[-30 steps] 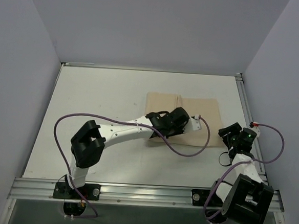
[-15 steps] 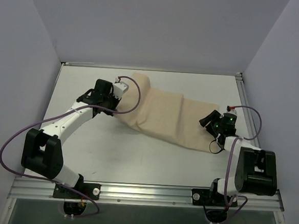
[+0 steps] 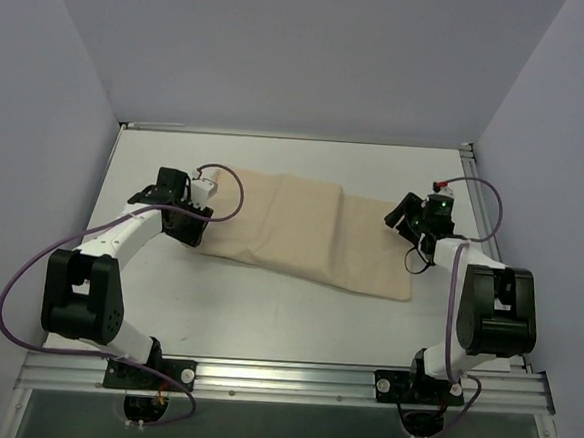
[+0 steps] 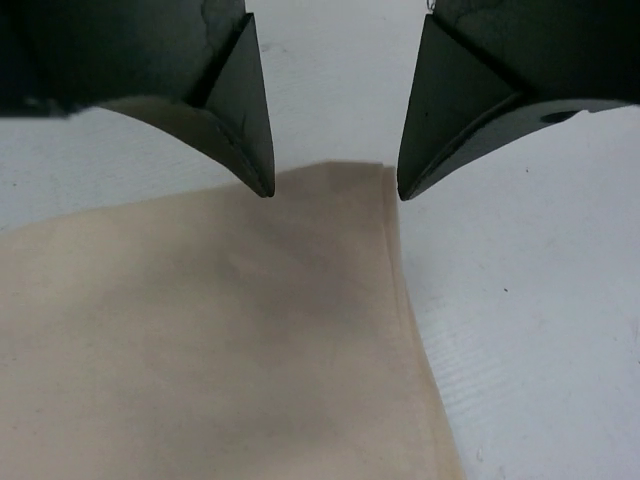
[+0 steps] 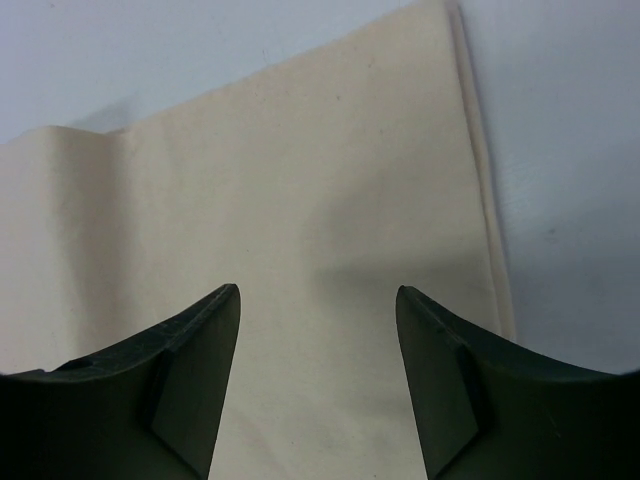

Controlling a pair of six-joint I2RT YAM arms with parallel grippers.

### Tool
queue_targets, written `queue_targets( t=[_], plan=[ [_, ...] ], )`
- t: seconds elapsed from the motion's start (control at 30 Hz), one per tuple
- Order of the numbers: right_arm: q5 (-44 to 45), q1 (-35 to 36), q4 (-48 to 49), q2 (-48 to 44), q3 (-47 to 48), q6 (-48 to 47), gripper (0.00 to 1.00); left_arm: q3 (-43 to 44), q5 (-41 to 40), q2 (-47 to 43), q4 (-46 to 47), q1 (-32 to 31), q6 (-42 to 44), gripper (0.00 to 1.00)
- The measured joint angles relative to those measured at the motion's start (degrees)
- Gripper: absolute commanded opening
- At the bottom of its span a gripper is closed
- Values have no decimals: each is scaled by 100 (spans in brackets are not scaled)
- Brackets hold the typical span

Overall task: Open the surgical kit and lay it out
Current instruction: Open the surgical kit at the center of the board.

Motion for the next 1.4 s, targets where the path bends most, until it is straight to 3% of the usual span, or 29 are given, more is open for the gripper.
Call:
queue_targets(
  t=[0.1,0.37,0.5,0.6,0.63,0.77,1.0,1.13,1.23,1.4],
  plan=[
    [101,-2,-511,20,610,-352,62,0,-61,-26,-216,42,72,79],
    [210,-87,-1532,468,1561,-1130,63,461,-111,-249,-695,673,101,79],
    [199,-125,-1971,966,1797,-1388,62,1333,55,-52,-728,616,-2,74],
    [219,-164,-2175,1268,1937,-1537,61,1923,153,417,-669,431,-72,63],
    [229,-181,-2210,1340,1980,-1558,61,2055,199,610,-627,343,-70,55],
    [310,-227,-2232,1593,2234,-1600,59,2234,420,1467,-542,-57,-9,43],
    [385,-238,-2129,2275,3029,-1714,56,1976,426,2474,-564,-131,153,43],
    [341,-238,-2103,2771,3676,-1794,51,1993,503,2520,-487,59,168,43],
    [289,-254,-2114,3141,4186,-1816,40,2031,662,2551,-479,197,164,43],
    [155,-264,-2323,3687,5042,-1853,40,2328,1250,2719,-667,490,136,49]
  ],
)
